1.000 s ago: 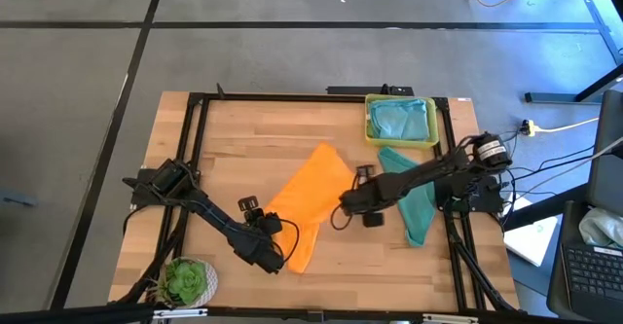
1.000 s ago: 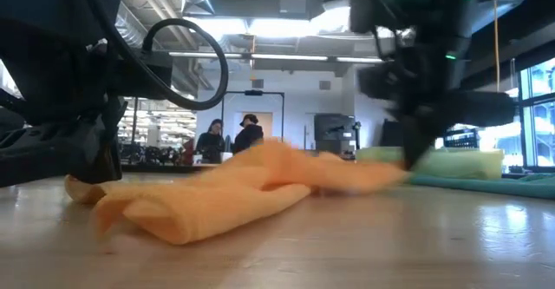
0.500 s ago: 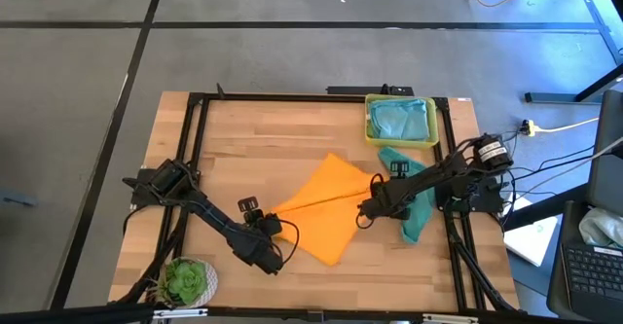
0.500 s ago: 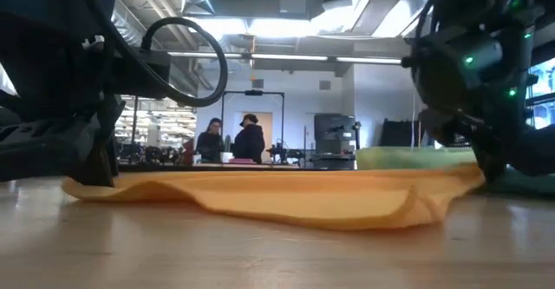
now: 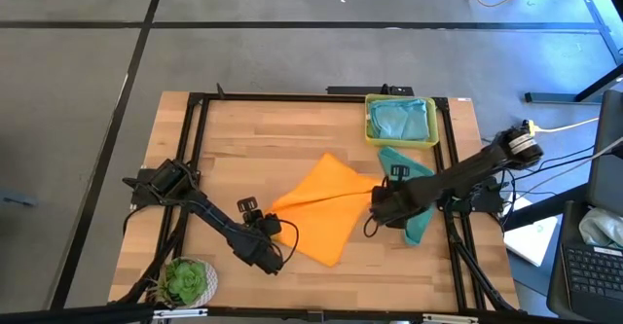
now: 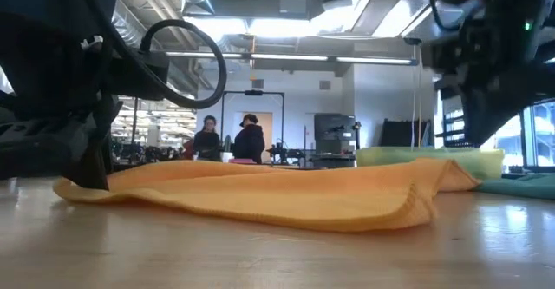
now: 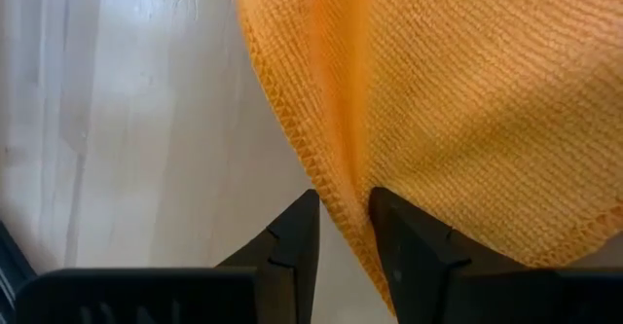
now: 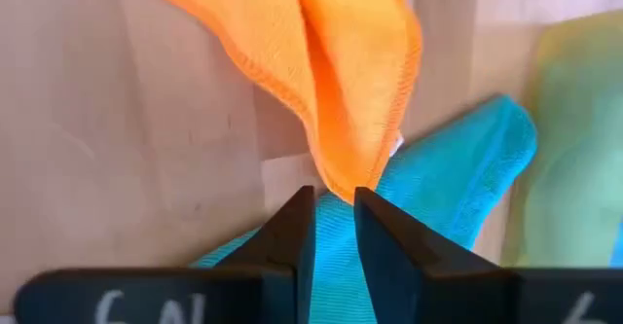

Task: Fold microfiber towels
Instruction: Fold the yellow microfiber cloth

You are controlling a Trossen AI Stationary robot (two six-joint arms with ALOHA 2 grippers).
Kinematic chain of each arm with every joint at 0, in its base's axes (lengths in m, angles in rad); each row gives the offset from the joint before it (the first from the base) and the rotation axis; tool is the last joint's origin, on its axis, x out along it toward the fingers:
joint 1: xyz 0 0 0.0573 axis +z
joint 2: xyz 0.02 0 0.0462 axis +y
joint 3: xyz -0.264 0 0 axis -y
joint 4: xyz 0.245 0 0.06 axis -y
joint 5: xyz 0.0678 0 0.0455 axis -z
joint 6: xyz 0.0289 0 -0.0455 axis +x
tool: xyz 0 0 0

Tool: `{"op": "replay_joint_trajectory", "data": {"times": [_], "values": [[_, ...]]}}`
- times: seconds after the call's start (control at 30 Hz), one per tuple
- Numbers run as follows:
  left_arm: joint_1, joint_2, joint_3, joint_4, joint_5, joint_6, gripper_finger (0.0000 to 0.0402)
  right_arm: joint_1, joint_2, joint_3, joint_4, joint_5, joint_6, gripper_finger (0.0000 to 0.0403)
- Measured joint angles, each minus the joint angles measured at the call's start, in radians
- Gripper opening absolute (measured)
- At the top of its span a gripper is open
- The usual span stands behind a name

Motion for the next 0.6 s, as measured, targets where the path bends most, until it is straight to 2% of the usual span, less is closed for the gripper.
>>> {"op": "replay_joint_trajectory", "data": {"times": [0.07,0.17,0.3,0.6], "values": [[0.0,0.0,0.008,-0.003,0.01,0.001,0.0096,0.018,-0.042,0.0,0.104,-0.019,0.0,0.0088],[0.0,0.001,0.021,0.002,0.017,0.02,0.0096,0.06,-0.064,0.0,0.45,-0.146,-0.061,0.0099],[-0.002,0.001,0.034,0.065,0.014,0.057,0.0096,0.119,0.005,0.003,0.856,-0.237,-0.109,0.0105],[-0.032,-0.001,0.064,0.188,0.05,0.082,0.0096,0.176,0.326,-0.001,1.073,-0.235,0.024,0.0106]]}}
